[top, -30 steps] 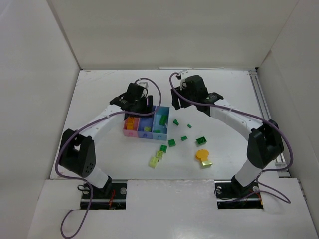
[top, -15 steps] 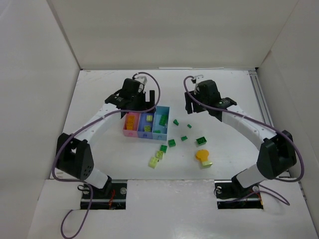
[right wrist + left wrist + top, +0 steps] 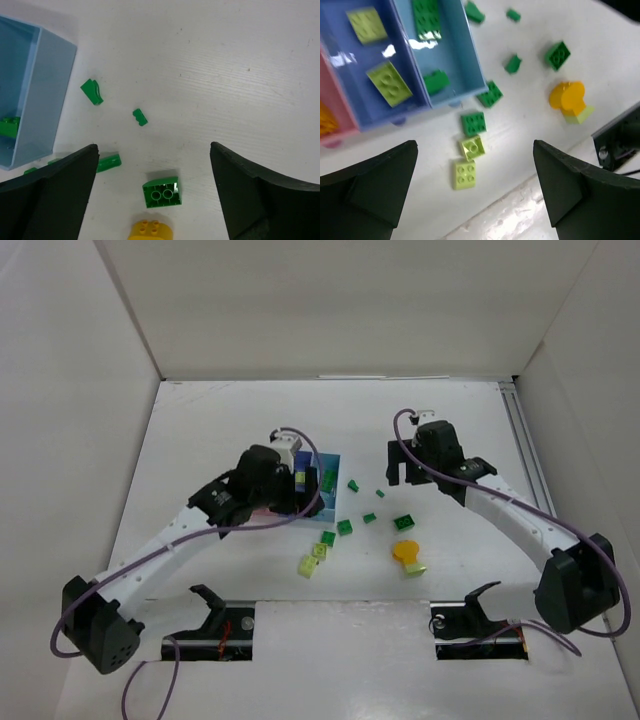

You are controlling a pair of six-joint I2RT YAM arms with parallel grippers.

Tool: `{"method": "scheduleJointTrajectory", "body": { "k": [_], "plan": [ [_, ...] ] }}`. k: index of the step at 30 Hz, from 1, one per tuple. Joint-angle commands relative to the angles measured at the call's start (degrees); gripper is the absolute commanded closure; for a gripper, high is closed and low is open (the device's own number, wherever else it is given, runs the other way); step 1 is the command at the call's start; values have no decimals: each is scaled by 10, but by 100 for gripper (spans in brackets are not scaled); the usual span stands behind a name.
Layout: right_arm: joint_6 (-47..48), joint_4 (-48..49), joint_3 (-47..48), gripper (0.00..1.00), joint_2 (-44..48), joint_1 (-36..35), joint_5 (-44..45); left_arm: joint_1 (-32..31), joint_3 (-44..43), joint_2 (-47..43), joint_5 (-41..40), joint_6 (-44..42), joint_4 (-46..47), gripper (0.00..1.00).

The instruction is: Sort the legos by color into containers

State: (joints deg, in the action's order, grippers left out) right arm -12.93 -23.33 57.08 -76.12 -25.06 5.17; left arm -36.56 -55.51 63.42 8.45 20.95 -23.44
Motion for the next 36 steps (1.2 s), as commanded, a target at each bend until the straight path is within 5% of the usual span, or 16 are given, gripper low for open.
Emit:
{"method": "scheduleJointTrajectory", "body": {
  "k": [1, 6, 12, 18, 25, 36],
  "plan": [
    [-17, 20, -36, 0, 40, 2, 5, -59, 99, -57, -13, 88, -7, 0],
    [-27, 47, -96, 0, 89, 2, 5, -195, 141, -76, -121, 195, 2, 0],
    [-45, 51, -152, 0, 126, 2, -6, -279, 187, 0, -128, 298, 40, 2],
    [-53, 59, -196, 0, 168, 2, -37, -296, 199, 61, -185, 337, 33, 11],
    [-53, -37, -238, 0, 272, -20, -56, -313, 175, 88, -215, 368, -4, 12],
    [-171, -153, -208, 0, 172, -181, 45, -313, 170, 61, -215, 357, 14, 11]
  ]
}}
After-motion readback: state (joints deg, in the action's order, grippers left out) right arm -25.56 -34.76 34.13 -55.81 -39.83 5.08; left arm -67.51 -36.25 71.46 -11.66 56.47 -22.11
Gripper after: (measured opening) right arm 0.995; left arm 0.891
